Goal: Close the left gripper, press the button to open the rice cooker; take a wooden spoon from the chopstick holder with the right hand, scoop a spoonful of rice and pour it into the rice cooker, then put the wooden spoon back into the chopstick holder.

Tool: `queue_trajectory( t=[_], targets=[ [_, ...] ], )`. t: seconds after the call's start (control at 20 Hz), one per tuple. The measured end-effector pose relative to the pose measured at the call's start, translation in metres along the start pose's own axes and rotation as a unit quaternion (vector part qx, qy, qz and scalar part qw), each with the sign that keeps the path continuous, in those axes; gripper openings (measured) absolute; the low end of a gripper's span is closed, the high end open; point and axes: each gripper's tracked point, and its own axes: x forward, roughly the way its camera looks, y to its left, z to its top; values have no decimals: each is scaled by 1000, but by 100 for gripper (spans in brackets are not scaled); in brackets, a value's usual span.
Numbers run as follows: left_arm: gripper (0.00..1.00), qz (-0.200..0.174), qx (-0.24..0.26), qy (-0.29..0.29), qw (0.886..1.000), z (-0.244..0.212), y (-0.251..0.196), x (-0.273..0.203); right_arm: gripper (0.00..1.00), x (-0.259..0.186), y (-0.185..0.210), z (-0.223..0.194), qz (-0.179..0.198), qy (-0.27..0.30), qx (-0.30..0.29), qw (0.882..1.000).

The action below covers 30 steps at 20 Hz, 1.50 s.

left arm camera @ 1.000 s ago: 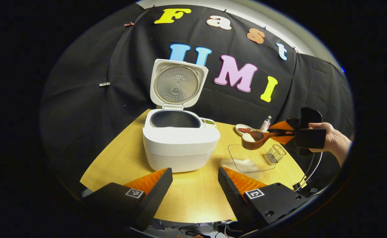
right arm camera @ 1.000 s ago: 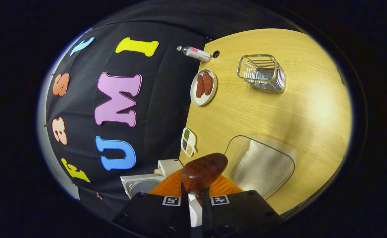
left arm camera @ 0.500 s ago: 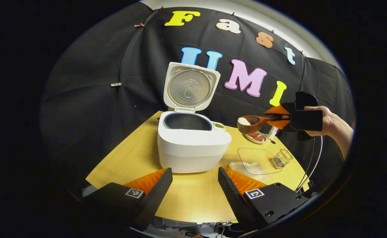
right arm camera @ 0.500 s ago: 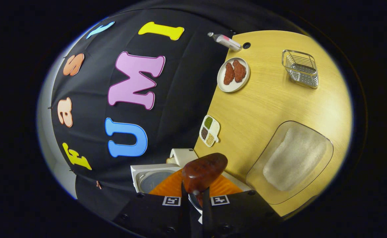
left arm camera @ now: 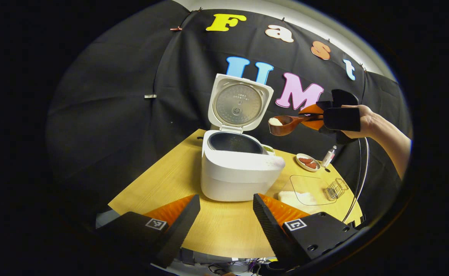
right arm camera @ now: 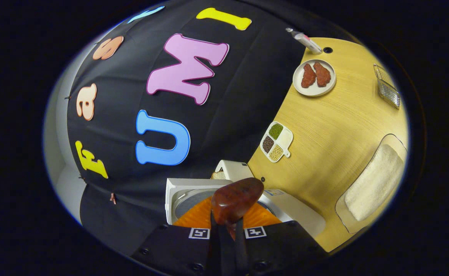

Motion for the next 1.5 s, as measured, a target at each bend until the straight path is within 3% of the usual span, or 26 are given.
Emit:
queue_trajectory(
  t=[0.35, 0.6, 0.9, 1.05, 1.3, 1.5],
  targets=[
    [96, 38, -10, -15, 999, 9, 35, -2, 18, 37, 29, -47, 7, 16, -127, 992],
    [95, 54, -21, -11, 998, 0, 55, -5, 17, 59, 29, -72, 12, 10, -230, 973],
    [95, 92, -17, 0, 996, -24, 76, -10, 18, 84, 8, -100, -3, 22, -295, 955],
    [95, 90, -32, -10, 995, -24, 72, -9, 18, 92, 6, -116, 3, 29, -332, 943],
    [97, 85, -20, -9, 996, -20, 71, -1, 18, 99, 24, -133, 35, 18, -411, 911],
    [97, 79, -13, -14, 997, -7, 68, 8, 18, 98, 32, -151, 53, 15, -486, 872]
  ],
)
